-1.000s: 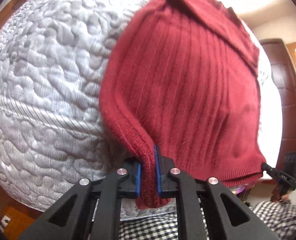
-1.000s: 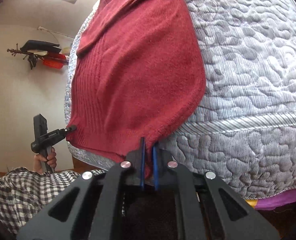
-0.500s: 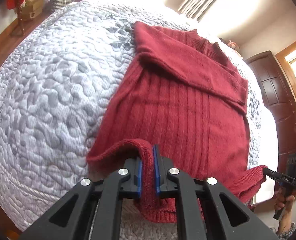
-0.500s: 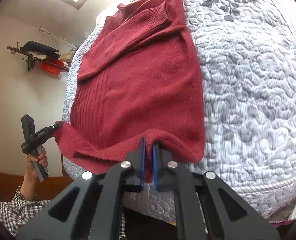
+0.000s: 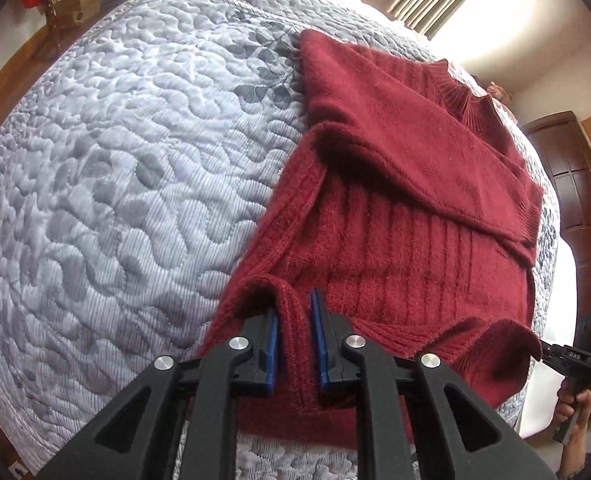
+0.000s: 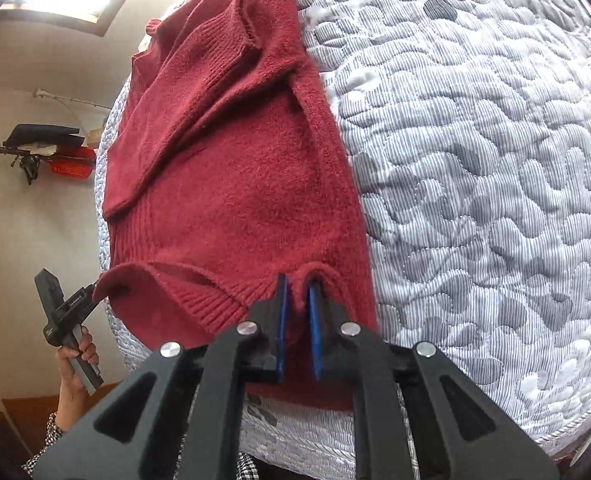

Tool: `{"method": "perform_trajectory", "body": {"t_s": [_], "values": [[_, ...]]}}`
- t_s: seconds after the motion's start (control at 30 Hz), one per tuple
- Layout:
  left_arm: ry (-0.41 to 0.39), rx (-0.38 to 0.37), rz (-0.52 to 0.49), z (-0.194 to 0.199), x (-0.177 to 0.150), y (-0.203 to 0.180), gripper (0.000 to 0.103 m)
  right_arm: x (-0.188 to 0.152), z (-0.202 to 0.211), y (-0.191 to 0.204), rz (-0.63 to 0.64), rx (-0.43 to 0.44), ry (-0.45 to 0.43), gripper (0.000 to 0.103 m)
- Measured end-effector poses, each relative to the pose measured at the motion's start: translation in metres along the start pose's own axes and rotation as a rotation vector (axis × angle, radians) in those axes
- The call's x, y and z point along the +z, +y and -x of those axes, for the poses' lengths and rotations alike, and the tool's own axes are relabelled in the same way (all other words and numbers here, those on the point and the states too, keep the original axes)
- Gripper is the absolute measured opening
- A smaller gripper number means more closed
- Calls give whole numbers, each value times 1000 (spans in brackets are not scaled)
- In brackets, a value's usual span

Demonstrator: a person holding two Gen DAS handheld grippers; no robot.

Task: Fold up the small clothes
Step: 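Fold the hem up toward the collar with both tools and regrasp it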

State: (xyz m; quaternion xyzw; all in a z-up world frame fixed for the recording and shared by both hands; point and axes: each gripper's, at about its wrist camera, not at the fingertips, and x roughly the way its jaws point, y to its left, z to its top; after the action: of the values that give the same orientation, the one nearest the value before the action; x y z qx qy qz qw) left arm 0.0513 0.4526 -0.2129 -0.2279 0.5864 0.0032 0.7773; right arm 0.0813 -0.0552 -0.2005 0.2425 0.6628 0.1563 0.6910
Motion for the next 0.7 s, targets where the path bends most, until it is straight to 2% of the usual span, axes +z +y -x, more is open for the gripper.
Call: {"method": "perform_trajectory", "body": {"t_s": [0.1, 0.13, 0.17, 0.2, 0.3, 0.4, 0.47, 0.57, 0.7], "values": [[1, -36, 34, 8, 2, 6, 37, -1, 8, -3, -4, 10, -3, 16], [-12, -40, 51, 13, 3, 9, 53, -1, 11, -4, -2, 1, -14, 24], [-40, -37, 68, 21, 4, 12, 63, 0, 16, -5, 0, -13, -27, 33], [-73, -18, 80, 29, 6, 15, 66, 0, 22, -5, 7, -29, -45, 45], [-128, 10, 73, 49, 14, 19, 66, 1, 37, -3, 50, -50, -77, 44], [-158, 46, -10, 60, 23, 8, 67, 2, 49, 12, 142, -61, -94, 45], [-162, 62, -85, 59, 29, -5, 69, 5, 50, 25, 205, -72, -88, 53], [-130, 81, -218, 45, 34, -28, 72, 9, 37, 43, 285, -82, -51, 60], [-55, 123, -352, 12, 31, -48, 73, 13, 4, 52, 360, -177, 25, 63]]}}
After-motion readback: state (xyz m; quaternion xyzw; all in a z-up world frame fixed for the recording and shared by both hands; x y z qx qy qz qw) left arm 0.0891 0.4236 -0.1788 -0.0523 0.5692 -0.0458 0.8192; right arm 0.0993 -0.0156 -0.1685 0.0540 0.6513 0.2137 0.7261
